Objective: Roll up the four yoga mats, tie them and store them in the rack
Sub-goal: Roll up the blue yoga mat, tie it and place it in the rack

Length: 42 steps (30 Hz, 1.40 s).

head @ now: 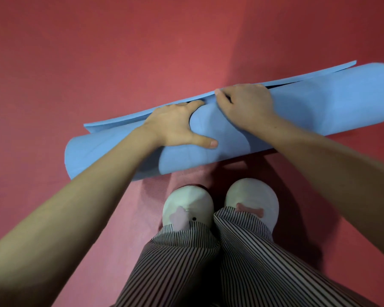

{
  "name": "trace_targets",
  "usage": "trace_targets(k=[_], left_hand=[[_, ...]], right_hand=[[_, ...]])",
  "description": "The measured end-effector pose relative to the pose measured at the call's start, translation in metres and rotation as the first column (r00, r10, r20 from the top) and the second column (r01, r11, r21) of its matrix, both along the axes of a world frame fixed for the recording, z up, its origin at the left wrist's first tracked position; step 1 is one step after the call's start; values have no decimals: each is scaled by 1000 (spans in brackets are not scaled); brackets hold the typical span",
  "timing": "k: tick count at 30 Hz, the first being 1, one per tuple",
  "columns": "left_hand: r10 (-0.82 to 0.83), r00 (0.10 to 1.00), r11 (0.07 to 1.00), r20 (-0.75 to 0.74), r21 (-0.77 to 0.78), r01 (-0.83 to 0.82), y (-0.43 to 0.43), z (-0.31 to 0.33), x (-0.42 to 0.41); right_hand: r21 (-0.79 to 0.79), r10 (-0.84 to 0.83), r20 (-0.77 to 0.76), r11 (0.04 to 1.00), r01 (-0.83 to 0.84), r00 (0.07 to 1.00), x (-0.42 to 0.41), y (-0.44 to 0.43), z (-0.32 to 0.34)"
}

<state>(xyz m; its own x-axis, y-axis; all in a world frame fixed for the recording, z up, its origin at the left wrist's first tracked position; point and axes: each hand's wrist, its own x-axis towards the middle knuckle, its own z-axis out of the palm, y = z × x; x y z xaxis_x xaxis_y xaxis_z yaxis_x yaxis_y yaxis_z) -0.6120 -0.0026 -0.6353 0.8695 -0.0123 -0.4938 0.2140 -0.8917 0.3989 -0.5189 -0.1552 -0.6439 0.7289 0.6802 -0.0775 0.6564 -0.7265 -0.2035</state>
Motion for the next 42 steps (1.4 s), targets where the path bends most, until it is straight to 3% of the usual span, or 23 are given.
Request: trace_targets(k=[4,8,13,19,21,24,26,31,36,40,42], left_hand=[[32,998,996,-51,-78,-36,8,4,12],[28,997,993,-67,-113,-36,15,2,19],[53,989,998,136,-41,-48,20,-2,20],[-64,940,998,334,33,56,30,-6,27],[10,960,999,279,-35,-1,30,-9,27],[109,992,971,-63,-207,-120,25,-4,25],[70,988,983,-141,-157,-92,20,-4,21],[139,990,984,38,-120,-133,14,-3,18],[154,982,983,111,-118,-141,14,-5,15],[111,980,991,167,-94,-97,14,-4,13],[12,991,1000,136,-5,-12,13,0,11]], right_hand=[[87,3,93,996,-11,996,-19,-14,-8],[53,43,162,997,-52,986,-25,-20,-14],[-165,30,-26,986,-34,999,-5,2,-3],[-123,31,-31,992,-35,999,3,8,-1],[-98,26,-9,995,-27,1000,0,6,-2],[-20,16,105,1000,-14,994,-14,-4,-12],[41,-1,210,999,-8,978,-23,-11,-20],[63,9,238,998,-25,971,-25,-12,-22],[59,3,276,998,-20,961,-27,-13,-26],[72,2,288,997,-24,958,-26,-14,-28],[99,-22,327,995,-11,945,-32,-17,-30]])
